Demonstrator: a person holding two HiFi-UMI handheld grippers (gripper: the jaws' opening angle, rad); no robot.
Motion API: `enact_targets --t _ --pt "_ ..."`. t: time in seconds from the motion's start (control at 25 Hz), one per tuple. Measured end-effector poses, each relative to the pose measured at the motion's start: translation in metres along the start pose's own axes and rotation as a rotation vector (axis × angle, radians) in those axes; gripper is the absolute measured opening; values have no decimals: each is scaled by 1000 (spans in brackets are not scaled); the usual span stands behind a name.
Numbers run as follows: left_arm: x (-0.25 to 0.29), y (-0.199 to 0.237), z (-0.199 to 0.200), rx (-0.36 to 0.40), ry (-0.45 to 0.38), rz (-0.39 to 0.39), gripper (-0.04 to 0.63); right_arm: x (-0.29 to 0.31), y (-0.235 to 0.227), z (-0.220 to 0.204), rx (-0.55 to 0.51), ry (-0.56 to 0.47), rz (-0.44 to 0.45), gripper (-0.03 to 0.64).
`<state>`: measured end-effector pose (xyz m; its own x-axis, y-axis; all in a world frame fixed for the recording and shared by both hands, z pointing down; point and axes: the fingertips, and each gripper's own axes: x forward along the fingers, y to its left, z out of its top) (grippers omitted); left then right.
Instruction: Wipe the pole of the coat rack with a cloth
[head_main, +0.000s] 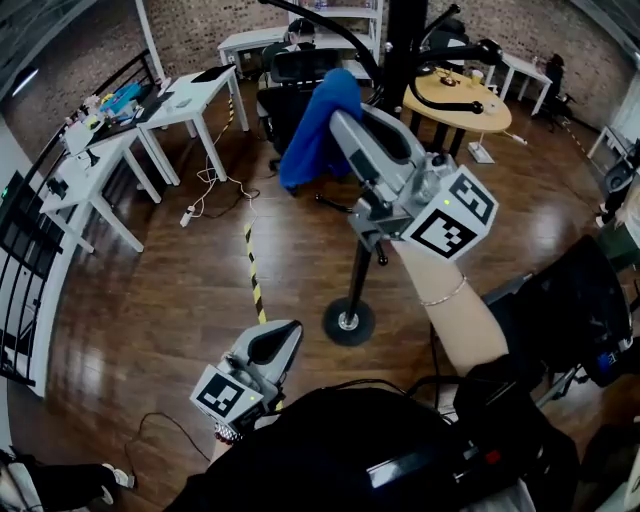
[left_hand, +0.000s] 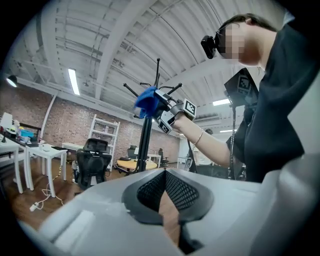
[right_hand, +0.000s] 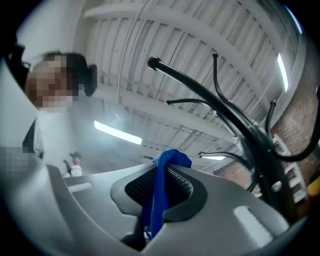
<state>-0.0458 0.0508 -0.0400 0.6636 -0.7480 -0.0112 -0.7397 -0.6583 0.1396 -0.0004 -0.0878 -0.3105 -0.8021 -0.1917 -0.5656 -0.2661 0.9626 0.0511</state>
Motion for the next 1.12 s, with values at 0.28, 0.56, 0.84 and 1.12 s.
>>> enact_targets --t 0.28,0.56,0.84,1.12 --pt "27 -24 5 -9 -5 -114 6 -70 2 18 -61 -36 -34 35" --pt "19 -22 36 23 -165 -126 6 -99 -96 21 -414 163 -405 35" --pt "34 -28 31 53 -93 -117 6 -60 -116 0 -797 362 -349 35" --pt "54 -23 13 121 -16 -156 6 -85 -113 -54 -810 395 -342 35"
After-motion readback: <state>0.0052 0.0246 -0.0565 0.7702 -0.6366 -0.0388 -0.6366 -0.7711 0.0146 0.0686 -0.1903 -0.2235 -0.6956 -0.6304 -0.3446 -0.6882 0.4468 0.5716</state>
